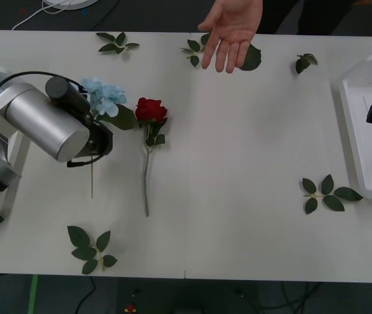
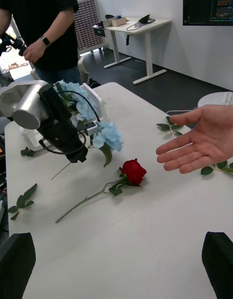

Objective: Place the red flowers into the right box and the blue flowers into the left box. If a person shows an open palm, hand one flower to the person first, then continue sorting.

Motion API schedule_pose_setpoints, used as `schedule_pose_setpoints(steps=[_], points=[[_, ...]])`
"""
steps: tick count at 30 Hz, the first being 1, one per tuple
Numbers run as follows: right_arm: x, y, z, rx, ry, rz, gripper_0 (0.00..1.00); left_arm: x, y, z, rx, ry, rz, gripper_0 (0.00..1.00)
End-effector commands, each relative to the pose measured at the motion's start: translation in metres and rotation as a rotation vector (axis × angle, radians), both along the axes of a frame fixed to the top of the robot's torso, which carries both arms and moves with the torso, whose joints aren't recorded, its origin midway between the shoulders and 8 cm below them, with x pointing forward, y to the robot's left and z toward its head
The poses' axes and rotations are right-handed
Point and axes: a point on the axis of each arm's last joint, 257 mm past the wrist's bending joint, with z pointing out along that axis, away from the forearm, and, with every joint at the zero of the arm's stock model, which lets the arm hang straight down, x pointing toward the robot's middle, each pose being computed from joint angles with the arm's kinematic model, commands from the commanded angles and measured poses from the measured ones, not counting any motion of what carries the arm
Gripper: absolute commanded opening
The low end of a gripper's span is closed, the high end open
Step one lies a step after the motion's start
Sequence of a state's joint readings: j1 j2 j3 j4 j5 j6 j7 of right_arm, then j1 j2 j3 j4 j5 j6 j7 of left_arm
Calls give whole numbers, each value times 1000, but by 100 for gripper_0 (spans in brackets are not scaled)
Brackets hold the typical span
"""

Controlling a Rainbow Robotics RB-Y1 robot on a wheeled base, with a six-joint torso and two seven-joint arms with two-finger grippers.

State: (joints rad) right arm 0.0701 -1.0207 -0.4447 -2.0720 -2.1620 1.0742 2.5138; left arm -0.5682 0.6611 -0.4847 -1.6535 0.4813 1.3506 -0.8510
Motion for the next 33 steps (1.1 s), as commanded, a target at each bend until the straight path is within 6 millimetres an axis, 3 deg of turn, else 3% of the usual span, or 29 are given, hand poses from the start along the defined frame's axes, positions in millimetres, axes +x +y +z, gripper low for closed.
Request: schedule_pose_setpoints(steps=[1,12,23,26,33], points=[[-9,7,-2,-56,-18,36,100,21,12,94,10,-131,-15,0],[-9,7,-2,-55,-16,36,100,2,7,184,-116,-202,-24,0],[-9,7,-2,-52,-11,34,100,-10,6,250,-226,-312,-48,0],[-9,7,-2,-51,-8,34,100,-14,5,262,-252,-330,-59,0],[-9,7,-2,-49,-6,33,100,-24,12,268,-235,-324,-47,0]])
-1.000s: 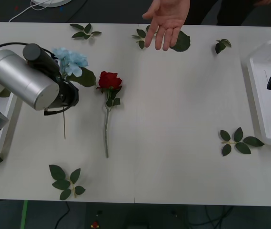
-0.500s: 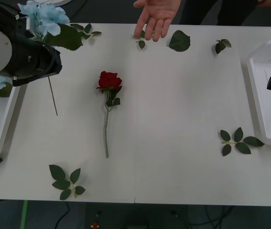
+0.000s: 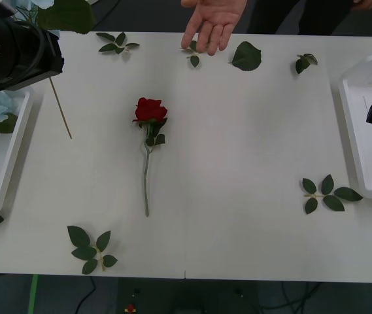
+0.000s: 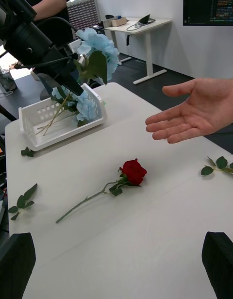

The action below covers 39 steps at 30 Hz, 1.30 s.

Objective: Place the red flowers into the right box and the blue flowers into the left box. If a person shows an open palm, hand one flower to the person first, then continue sorting.

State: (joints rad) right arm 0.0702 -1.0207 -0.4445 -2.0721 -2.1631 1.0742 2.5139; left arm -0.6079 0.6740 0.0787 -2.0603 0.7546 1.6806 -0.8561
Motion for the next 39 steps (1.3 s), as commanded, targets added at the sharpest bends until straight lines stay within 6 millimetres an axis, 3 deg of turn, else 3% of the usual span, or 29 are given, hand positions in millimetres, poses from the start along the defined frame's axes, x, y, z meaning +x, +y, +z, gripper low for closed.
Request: schedule_pose_setpoints(steps=[1,27,35,39], points=[[-9,7,-2,-48,-5,33,100,-5,11,43,93,-84,-31,0],[-10,8,-1,-44,-7,38,100,-8,10,40,99,-73,-37,0],[-10,8,-1,-44,-7,38,100,-6,6,57,89,-110,-41,0],[-10,8,-1,-42,-7,39,100,0,2,77,85,-160,-49,0]])
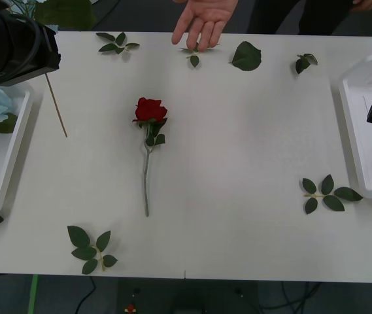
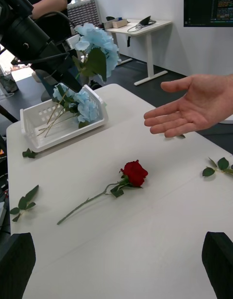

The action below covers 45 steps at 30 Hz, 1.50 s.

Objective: Place the red flowers into the right box and the blue flowers into the left box. If a person shows an open palm, hand one flower to the person first, then continue sorting.

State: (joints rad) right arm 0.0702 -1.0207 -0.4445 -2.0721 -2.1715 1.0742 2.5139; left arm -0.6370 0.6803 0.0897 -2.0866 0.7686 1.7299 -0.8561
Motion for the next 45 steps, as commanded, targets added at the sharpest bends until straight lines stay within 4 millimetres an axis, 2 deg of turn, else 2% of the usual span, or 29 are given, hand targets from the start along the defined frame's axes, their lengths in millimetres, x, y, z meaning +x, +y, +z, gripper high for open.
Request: schedule_pose_setpoints(steps=[1,5,10,11,17,25,29,33,37,45], points=[[-9,7,-2,-49,-9,34,100,9,3,68,58,-166,-38,0],[-9,7,-2,-49,-9,34,100,29,-12,104,-9,-308,-72,0],[-9,7,-2,-50,-8,33,100,68,-41,152,-131,-530,-139,0],[-9,7,-2,-49,-9,34,100,81,-50,163,-155,-582,-154,0],[-9,7,-2,-47,-7,33,100,121,-71,191,-159,-683,-164,0],[-9,7,-2,-48,-7,32,100,176,-67,204,-74,-706,-61,0],[-8,7,-1,-45,-7,30,100,202,-64,209,-21,-779,-32,0],[-8,7,-1,-45,-9,29,100,225,-62,202,5,-840,-31,0],[-8,7,-1,-44,-7,29,100,235,-59,195,41,-868,-33,0],[-8,7,-1,-44,-10,30,100,235,-62,194,34,-866,-40,0]])
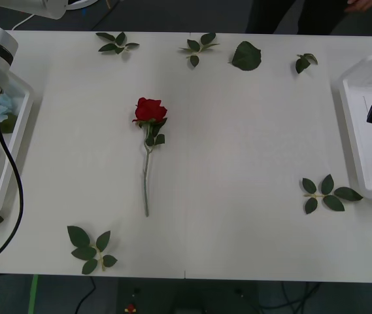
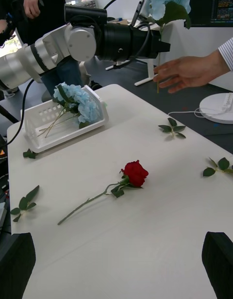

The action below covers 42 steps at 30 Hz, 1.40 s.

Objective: Place the red flowers into the right box and the blue flowers into the left box. If a person shows an open palm, hand one flower to the person first, then continue sorting.

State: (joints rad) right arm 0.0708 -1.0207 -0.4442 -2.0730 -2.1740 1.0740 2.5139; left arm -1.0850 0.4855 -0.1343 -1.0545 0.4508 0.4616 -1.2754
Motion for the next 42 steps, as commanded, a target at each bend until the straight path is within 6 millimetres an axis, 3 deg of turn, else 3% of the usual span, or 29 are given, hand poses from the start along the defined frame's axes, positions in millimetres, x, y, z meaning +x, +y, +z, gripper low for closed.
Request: schedule_pose_setpoints(steps=[1,7,10,17,18,19,20,21,42], points=[[-8,6,-1,-46,-11,29,100,-8,-22,57,-56,-85,-41,0],[-8,6,-1,-46,-12,29,100,-8,-22,56,-57,-82,-42,3],[-8,6,-1,-48,-12,28,100,-8,-22,56,-57,-82,-42,21],[-8,6,-2,-46,-7,27,100,-8,-22,56,-57,-82,-42,23],[-8,6,-2,-46,-7,27,100,-8,-22,56,-57,-82,-42,28],[-8,6,-2,-46,-7,27,100,-8,-22,56,-57,-82,-42,47],[-8,6,-2,-46,-7,27,100,-8,-22,56,-57,-82,-42,77],[-8,6,-2,-46,-7,27,100,-8,-22,56,-57,-82,-42,100],[-8,6,-2,-46,-7,27,100,-8,-22,56,-57,-82,-42,100]])
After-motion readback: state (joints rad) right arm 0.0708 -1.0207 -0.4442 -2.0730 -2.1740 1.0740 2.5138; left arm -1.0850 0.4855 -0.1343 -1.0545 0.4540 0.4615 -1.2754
